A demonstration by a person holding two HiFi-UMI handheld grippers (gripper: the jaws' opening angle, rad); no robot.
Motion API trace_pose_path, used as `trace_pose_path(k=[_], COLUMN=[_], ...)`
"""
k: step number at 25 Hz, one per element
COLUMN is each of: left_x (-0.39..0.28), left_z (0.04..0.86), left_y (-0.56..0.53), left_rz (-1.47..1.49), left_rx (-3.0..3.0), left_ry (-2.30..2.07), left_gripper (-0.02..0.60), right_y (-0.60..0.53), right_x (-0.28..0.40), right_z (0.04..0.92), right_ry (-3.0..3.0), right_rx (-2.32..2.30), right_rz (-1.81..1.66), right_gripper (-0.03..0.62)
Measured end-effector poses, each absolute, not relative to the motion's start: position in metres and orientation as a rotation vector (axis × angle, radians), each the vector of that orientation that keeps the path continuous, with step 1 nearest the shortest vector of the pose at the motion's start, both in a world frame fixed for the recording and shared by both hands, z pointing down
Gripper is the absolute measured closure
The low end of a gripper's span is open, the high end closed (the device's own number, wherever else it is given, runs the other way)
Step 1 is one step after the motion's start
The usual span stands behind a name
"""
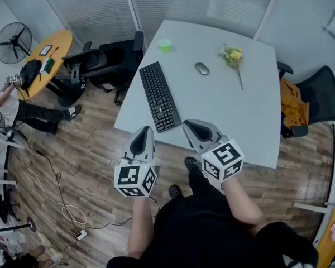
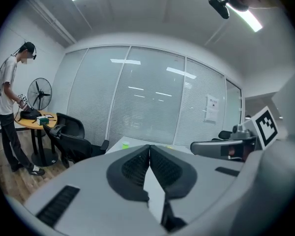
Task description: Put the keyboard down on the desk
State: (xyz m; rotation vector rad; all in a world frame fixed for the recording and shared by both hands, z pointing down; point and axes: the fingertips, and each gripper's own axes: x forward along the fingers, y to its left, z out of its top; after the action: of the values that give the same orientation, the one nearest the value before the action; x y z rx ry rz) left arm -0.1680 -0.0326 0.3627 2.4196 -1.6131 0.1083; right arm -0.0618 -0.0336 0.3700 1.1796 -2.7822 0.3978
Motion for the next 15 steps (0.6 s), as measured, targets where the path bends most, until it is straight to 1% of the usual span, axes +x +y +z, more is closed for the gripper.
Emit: trace_pose_path(k=[15], left_x=[-0.159], left_z=[0.362], left_y=[0.031], left_rz=[0.114], left_rx=[2.502], left_ry=[-1.507], left_gripper=[0.581], right_y=[0.039], right_x=[-0.058], right_z=[0.364], right_ry=[-2.757], right_rx=[1.269], right_rz=[0.349], right_gripper=[0.586])
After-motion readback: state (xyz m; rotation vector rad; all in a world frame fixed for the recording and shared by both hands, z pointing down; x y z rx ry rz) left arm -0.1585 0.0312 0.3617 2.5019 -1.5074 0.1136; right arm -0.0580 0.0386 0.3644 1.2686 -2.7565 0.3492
